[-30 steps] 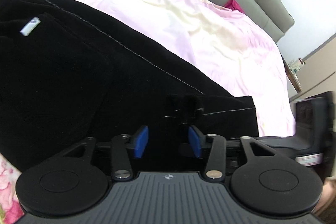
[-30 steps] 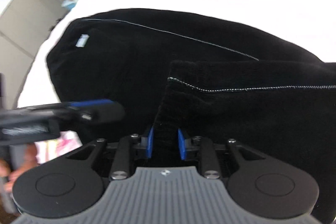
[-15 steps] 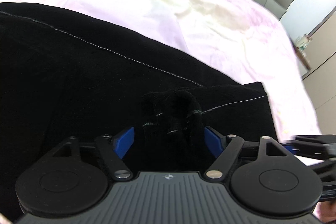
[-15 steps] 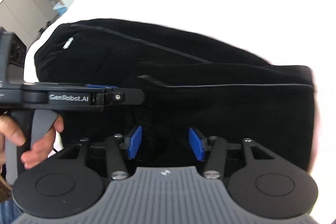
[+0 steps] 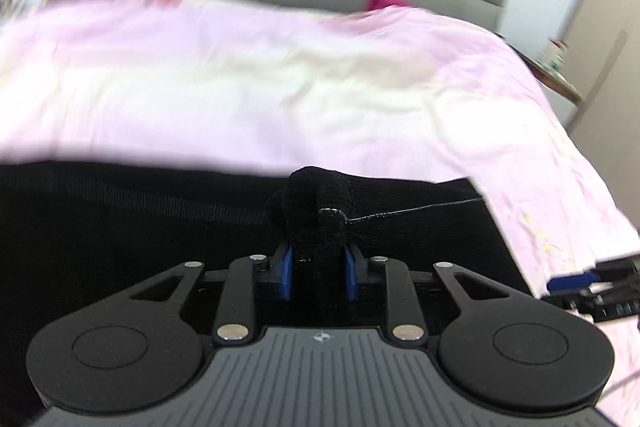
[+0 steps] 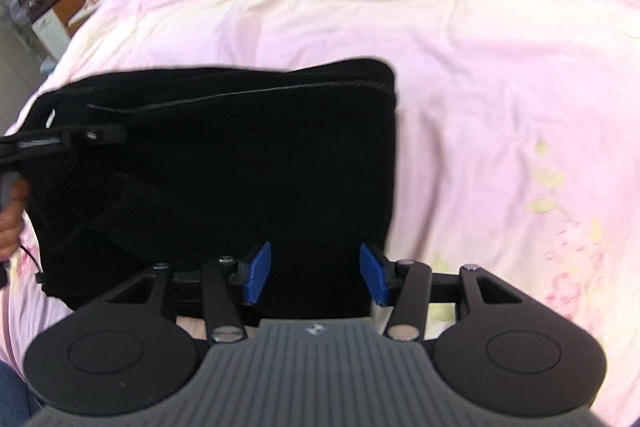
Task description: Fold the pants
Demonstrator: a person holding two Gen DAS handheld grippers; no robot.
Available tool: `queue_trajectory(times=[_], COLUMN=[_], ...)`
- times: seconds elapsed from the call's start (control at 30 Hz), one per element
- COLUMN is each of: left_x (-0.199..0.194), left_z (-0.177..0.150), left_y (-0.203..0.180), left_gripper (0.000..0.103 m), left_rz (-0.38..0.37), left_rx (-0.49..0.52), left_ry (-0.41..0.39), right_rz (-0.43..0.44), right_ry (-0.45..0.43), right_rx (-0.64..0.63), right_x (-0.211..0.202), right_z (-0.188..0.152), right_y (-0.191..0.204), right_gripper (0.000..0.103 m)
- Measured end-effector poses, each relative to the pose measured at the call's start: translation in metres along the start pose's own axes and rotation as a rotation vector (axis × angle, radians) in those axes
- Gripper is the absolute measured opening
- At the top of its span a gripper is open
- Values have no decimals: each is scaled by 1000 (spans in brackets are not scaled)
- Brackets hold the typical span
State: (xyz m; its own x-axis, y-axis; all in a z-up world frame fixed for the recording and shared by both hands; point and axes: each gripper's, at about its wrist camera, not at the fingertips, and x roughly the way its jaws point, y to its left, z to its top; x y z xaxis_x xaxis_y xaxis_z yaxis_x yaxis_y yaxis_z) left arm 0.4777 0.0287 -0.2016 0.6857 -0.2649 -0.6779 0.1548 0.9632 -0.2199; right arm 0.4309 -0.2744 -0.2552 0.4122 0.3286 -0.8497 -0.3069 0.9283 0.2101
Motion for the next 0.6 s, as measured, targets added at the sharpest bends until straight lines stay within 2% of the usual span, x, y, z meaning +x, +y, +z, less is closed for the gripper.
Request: queue_trajectory(times=[0.1, 0.17, 0.2, 0.23, 0.3, 0.37, 0.47, 0.6], left_x=[-3, 16, 30, 41, 59, 68, 69, 72], left_z=[27, 35, 32, 24, 4, -6, -11, -10], left_y=[-2, 10, 16, 24, 40, 50, 60, 72], left_gripper=[28, 27, 27, 26, 26, 26, 27, 29], left_rz=[7, 13, 20, 34, 46, 34, 11, -33], left_rx=[85, 58, 35, 27, -6, -20, -63, -109], left_ry=[11, 113, 166, 203, 249, 243, 234, 233], right_rz=[7, 16, 26, 36, 21, -3, -55, -79], right_ry=[-52, -84, -93, -99, -110, -120, -135, -107], right_rx=[15, 23, 24, 23, -1, -42, -106, -102], right_x=[-8, -8, -8, -8, -6, 0, 20, 60], right_z=[7, 15, 17, 19, 26, 40, 65, 92], right_y=[-6, -4, -6, -9, -13, -14, -23, -41], right_gripper=[46, 29, 16, 13, 13, 12, 12, 16])
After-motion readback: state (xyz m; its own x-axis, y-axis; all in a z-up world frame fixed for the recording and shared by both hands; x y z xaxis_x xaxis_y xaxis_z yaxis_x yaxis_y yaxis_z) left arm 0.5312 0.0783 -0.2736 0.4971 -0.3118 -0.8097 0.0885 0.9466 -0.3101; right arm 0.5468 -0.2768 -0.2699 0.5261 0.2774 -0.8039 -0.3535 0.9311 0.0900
